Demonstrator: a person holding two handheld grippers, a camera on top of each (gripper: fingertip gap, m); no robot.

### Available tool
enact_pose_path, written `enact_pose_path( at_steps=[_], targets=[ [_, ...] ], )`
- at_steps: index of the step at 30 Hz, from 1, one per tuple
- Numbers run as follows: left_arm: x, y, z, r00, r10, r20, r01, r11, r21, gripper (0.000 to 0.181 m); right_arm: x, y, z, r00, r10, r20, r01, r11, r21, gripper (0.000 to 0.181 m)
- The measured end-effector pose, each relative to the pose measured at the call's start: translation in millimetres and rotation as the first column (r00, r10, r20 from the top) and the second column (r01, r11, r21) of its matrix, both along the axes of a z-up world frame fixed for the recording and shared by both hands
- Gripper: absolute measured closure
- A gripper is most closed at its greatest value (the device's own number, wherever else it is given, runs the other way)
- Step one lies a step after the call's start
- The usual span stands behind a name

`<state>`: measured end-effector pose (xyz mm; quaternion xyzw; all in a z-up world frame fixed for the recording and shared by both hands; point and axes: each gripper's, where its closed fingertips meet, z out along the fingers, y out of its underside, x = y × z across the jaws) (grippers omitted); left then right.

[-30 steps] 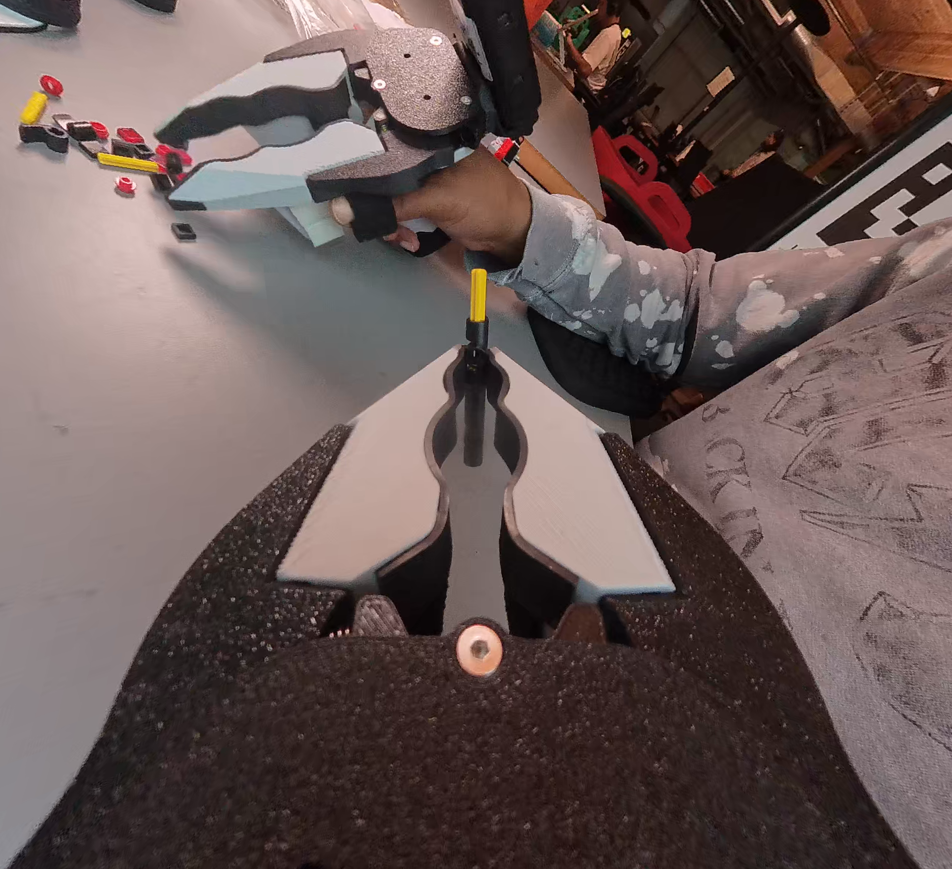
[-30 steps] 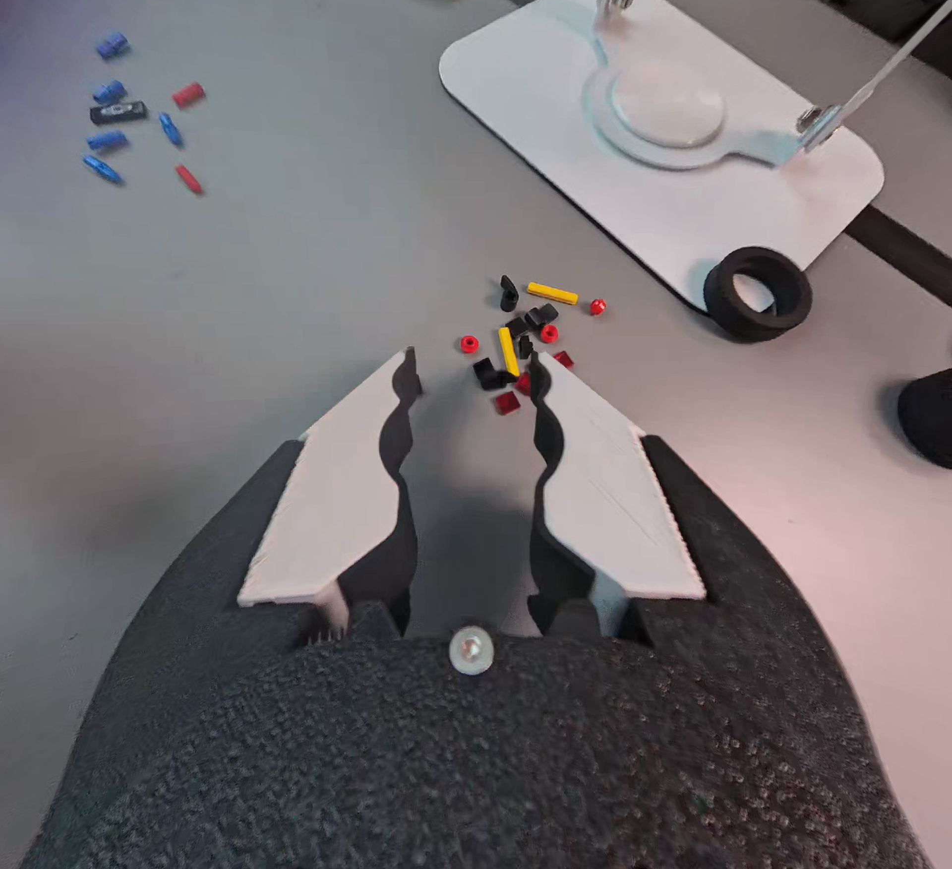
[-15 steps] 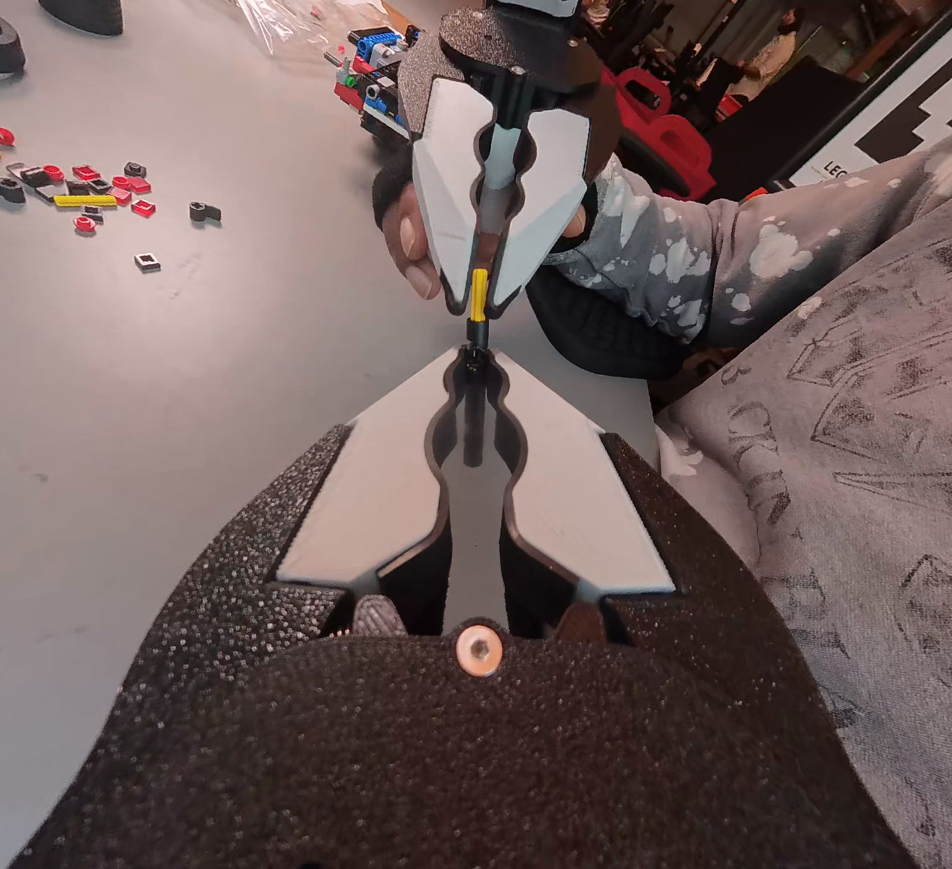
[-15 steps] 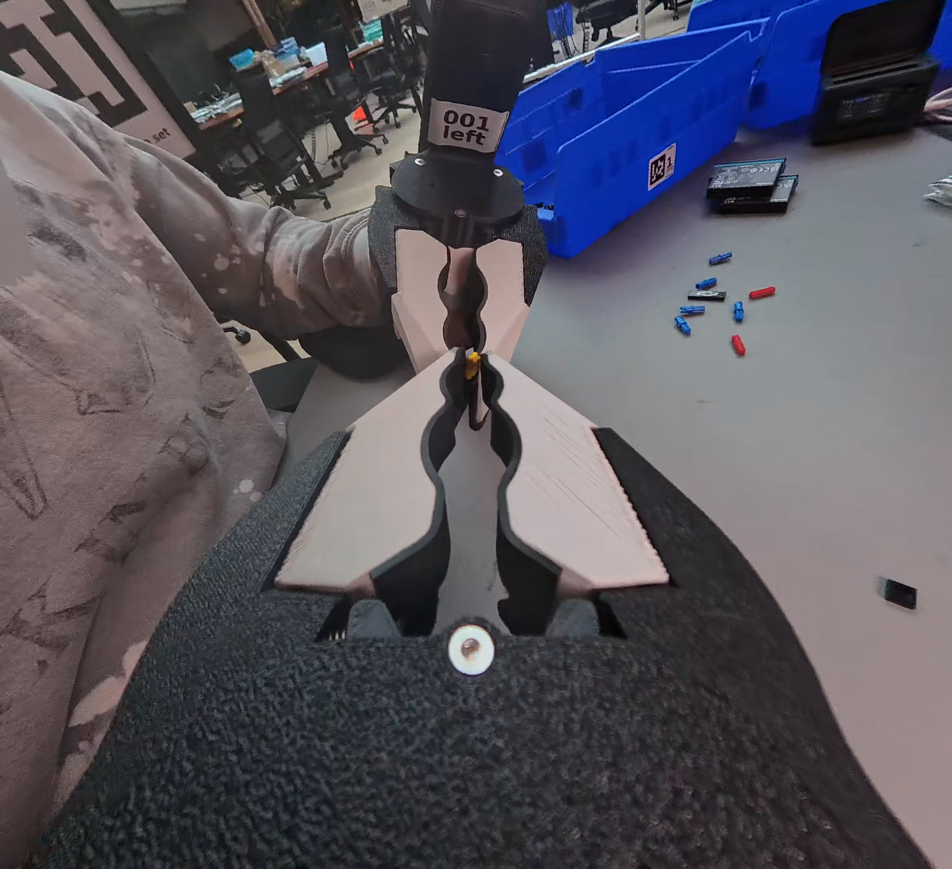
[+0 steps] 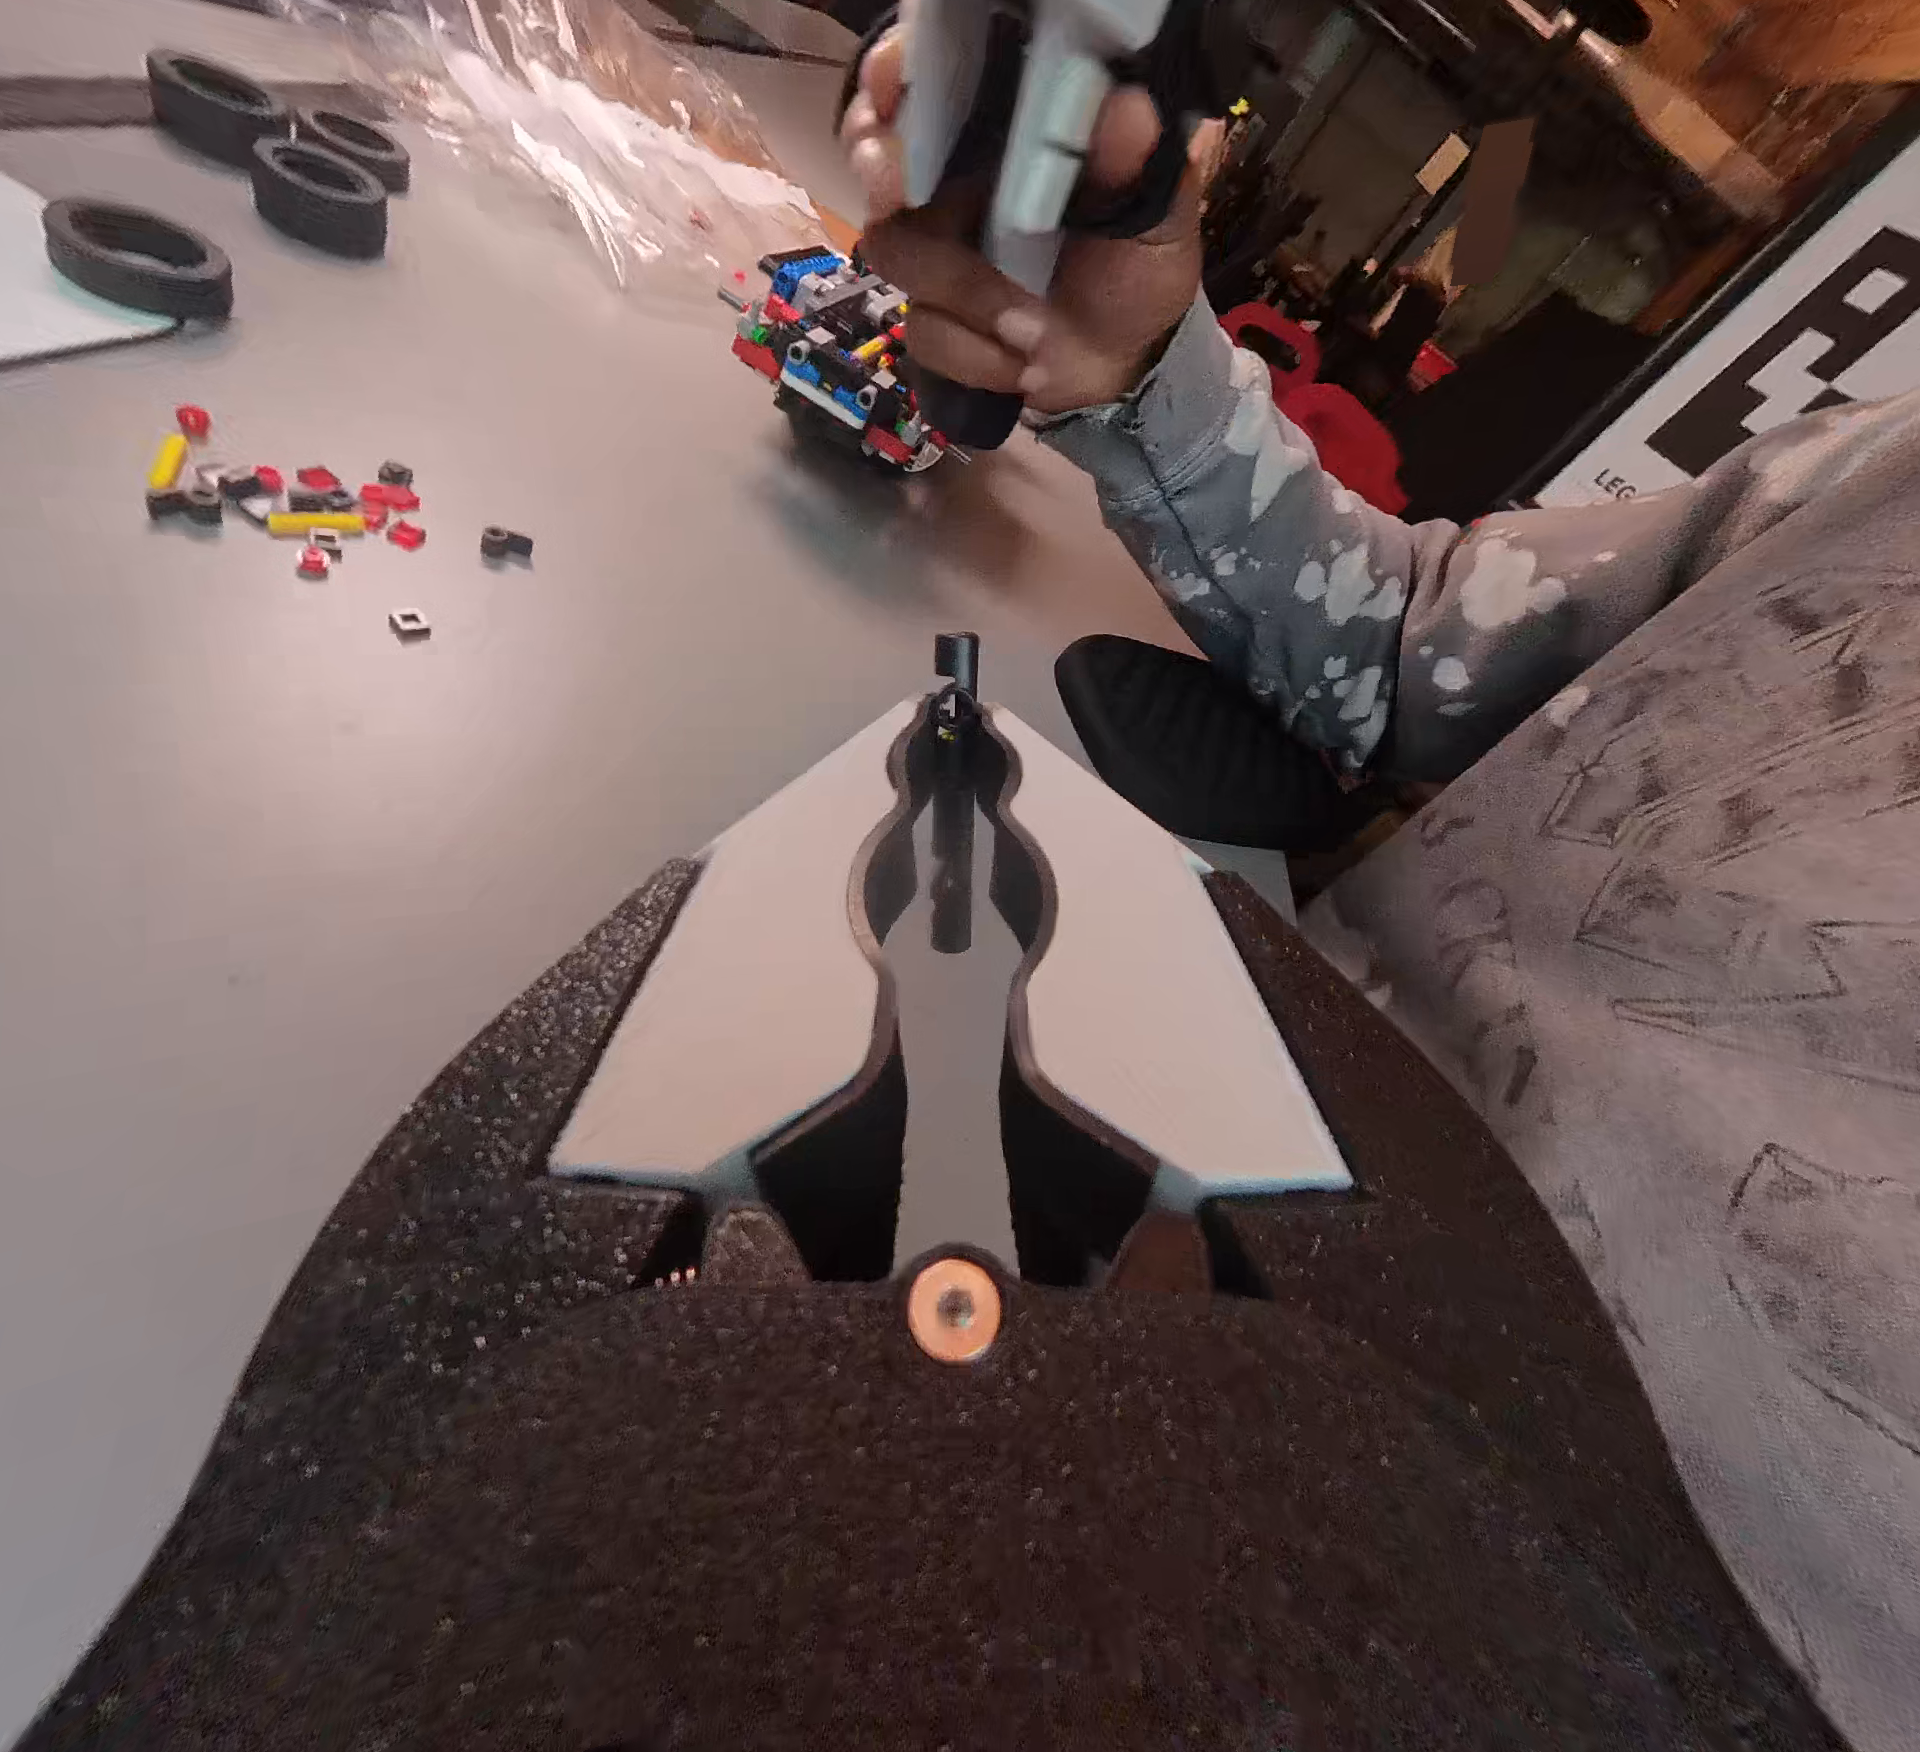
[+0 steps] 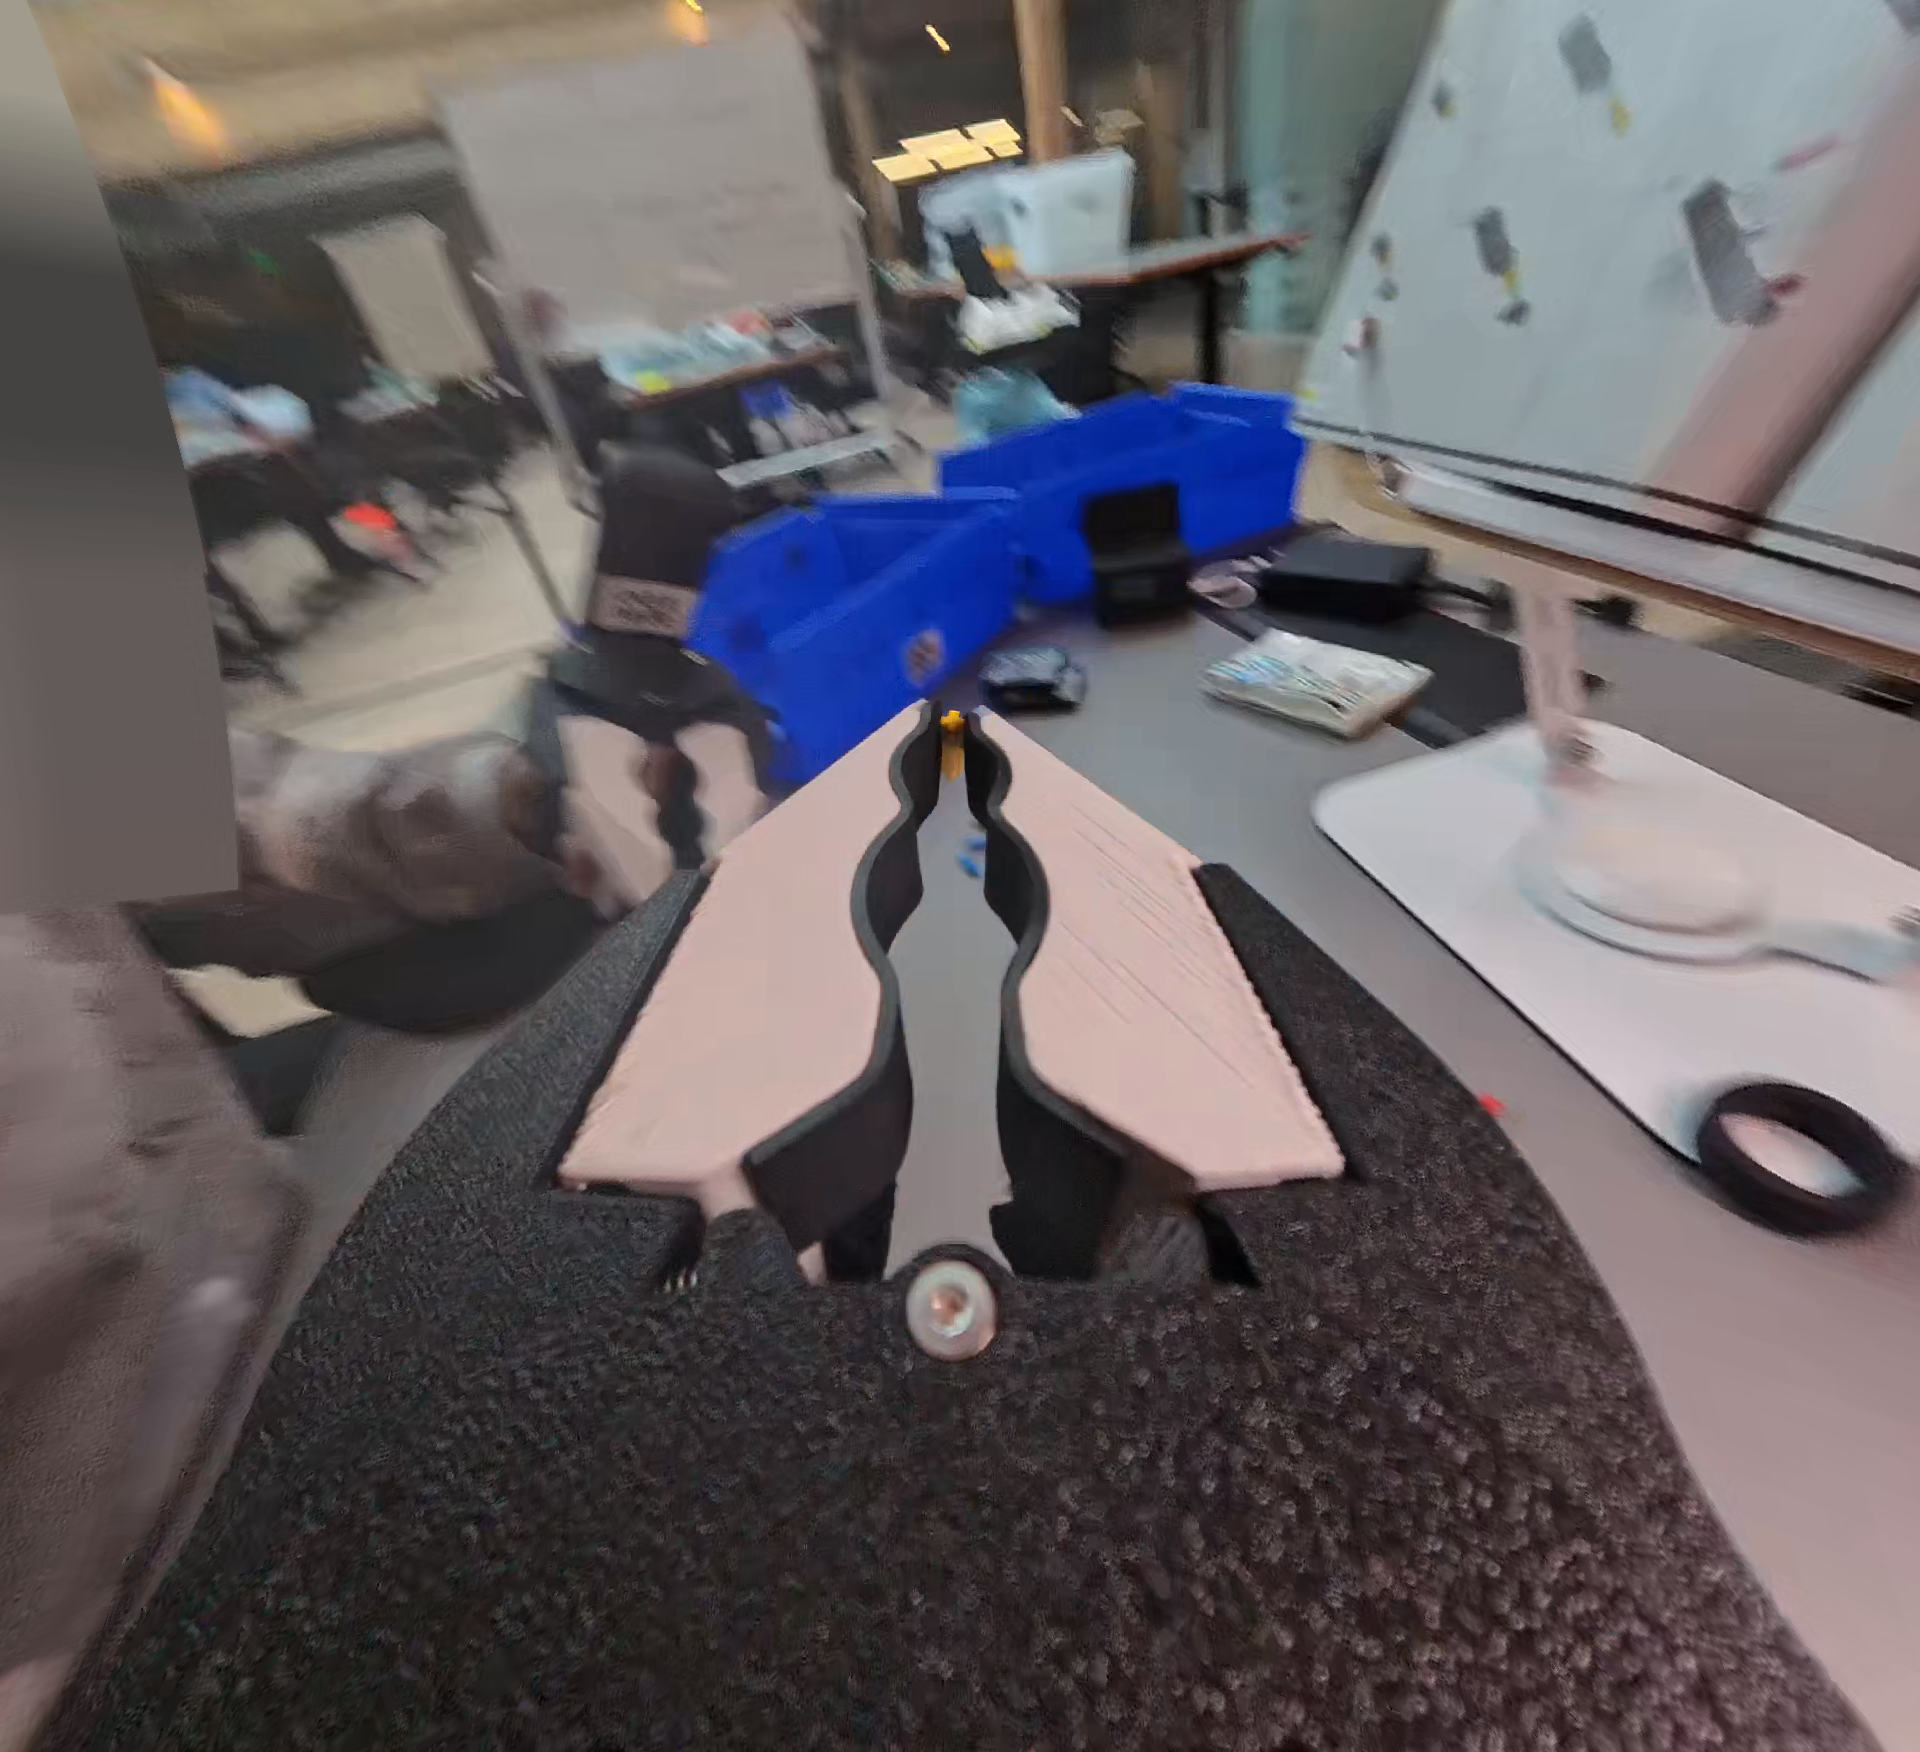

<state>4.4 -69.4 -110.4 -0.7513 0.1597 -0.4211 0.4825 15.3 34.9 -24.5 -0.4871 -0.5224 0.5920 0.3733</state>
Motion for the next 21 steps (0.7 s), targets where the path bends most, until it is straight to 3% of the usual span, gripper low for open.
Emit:
enact_pose_path(
  at_steps=[3,7,10,13,15,18,21],
  targets=[
    [1.7,6.4,-10.6,1.0,0.003,-0.027,-0.005,0.999,-0.049,0.177,-34.5,34.3,-62.4,0.946,-0.237,0.22,0.182,0.953,0.242,0.177],
    [6.0,1.6,-31.1,1.0,0.008,-0.028,-0.011,0.994,-0.111,0.177,-56.5,81.4,-137.6,0.804,-0.437,0.402,0.252,0.864,0.436,0.177],
    [6.9,2.2,-32.6,0.999,0.007,-0.043,-0.012,0.994,-0.108,0.177,-55.2,88.9,-167.3,0.74,-0.456,0.494,0.208,0.854,0.477,0.177],
    [6.3,4.2,-33.8,0.999,0.009,-0.038,-0.013,0.994,-0.113,0.177,-51.5,87.3,-168.7,0.742,-0.461,0.487,0.196,0.844,0.5,0.169],
    [6.0,4.4,-33.1,0.999,0.011,-0.033,-0.014,0.994,-0.109,0.177,-50.6,77.6,-151.8,0.791,-0.421,0.444,0.196,0.862,0.468,0.157],
    [7.3,2.8,-30.7,1.0,0.003,-0.031,-0.006,0.996,-0.092,0.176,-46.8,24.6,-102.9,0.935,-0.181,0.306,0.08,0.946,0.315,0.152],
    [9.2,1.8,-27.9,1.0,-0.007,-0.026,0.005,0.997,-0.075,0.176,-33.0,-1.4,-86.2,0.955,-0.099,0.28,0.027,0.968,0.249,0.148]
  ],
)
